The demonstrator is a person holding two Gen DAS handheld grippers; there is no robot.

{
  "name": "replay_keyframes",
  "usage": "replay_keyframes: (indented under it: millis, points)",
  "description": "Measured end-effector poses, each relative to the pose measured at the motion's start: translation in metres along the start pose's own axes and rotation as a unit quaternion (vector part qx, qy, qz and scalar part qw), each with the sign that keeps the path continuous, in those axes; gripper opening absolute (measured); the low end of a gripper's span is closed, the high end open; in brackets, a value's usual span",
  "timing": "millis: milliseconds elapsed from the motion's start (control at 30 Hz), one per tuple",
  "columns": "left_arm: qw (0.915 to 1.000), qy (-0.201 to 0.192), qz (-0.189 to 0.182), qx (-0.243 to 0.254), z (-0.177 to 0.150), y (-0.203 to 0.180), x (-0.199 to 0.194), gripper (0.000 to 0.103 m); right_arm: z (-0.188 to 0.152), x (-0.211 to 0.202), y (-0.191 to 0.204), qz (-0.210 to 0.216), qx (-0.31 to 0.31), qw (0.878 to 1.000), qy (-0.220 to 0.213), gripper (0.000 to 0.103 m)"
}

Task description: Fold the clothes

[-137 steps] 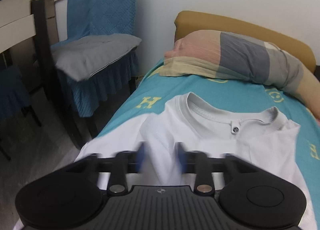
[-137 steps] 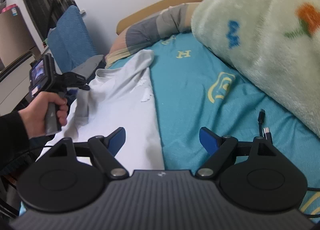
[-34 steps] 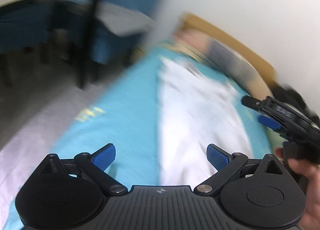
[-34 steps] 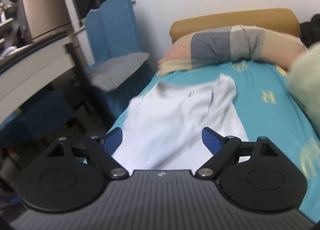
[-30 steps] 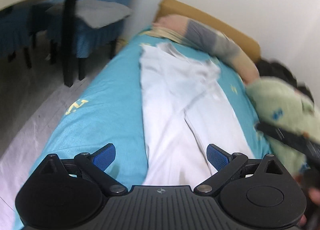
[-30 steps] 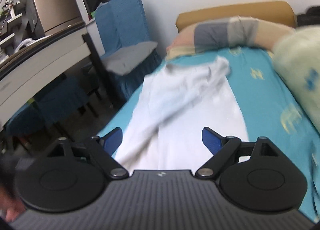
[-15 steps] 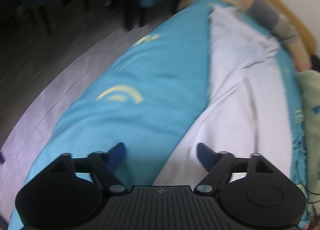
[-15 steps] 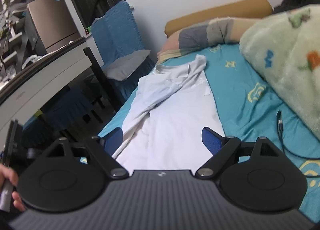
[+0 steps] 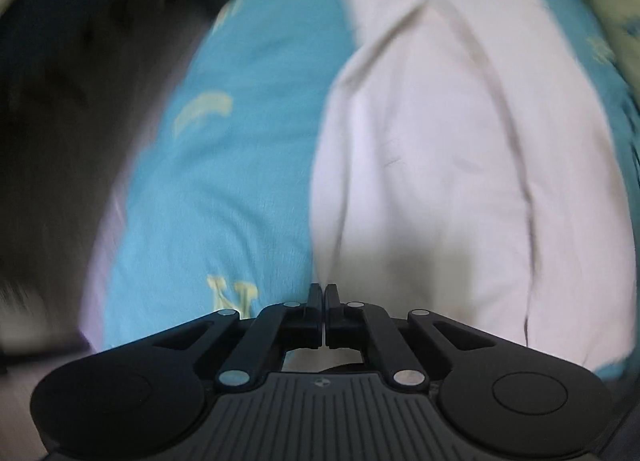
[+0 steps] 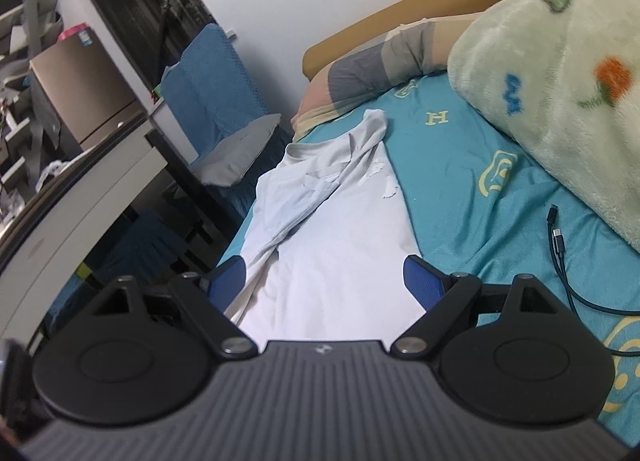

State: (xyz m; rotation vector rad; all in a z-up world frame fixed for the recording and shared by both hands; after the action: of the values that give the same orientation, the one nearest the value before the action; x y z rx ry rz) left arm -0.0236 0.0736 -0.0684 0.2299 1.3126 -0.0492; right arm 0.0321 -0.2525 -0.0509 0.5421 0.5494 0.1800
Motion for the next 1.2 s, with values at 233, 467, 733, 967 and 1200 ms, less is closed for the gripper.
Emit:
replay_keyframes:
  millis: [233,467,733,967,1200]
  points:
    - [0.9775,-0.15,-0.047,0.14,-0.017,-0.091,-0.082,0.0,0.006,-0.006,-0.01,-0.011,0.022,0.999,-0.025,0.087]
    - [0.9804,-0.097,-0.116,0.125,-0.033,-0.12,-0.024,0.0,0.002,-0.002,-0.024,-0.012,0.043,0.999,-0.017,0.087]
    - [0.9826,-0.081,-0.155,0.061,-0.032,-0.1,-0.013,0.035,-0.01,0.018,-0.029,0.03,0.083,0.996,0.014,0.071]
    - [0.983,-0.069,-0.167,0.033,-0.027,-0.123,0.023,0.023,-0.017,0.059,-0.018,0.054,0.059,0.996,0.042,0.054]
    - [0.9781,-0.085,-0.19,-0.007,-0.027,-0.115,0.025,0.004,-0.003,0.167,0.002,0.044,0.036,0.995,0.08,0.054]
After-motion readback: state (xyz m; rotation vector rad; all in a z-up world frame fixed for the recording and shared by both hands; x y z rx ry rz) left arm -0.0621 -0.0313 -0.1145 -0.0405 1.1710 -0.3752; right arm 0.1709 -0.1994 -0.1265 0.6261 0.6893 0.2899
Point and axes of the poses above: each gripper's, at about its wrist camera, not at the fingertips, and x roughly the way its jaws point, y to its left, z to its top, the point moved 8 cm from there along x, roughly the way its jaws point, and after that the axes turned 1 degree about y, right-handed, at the moved point
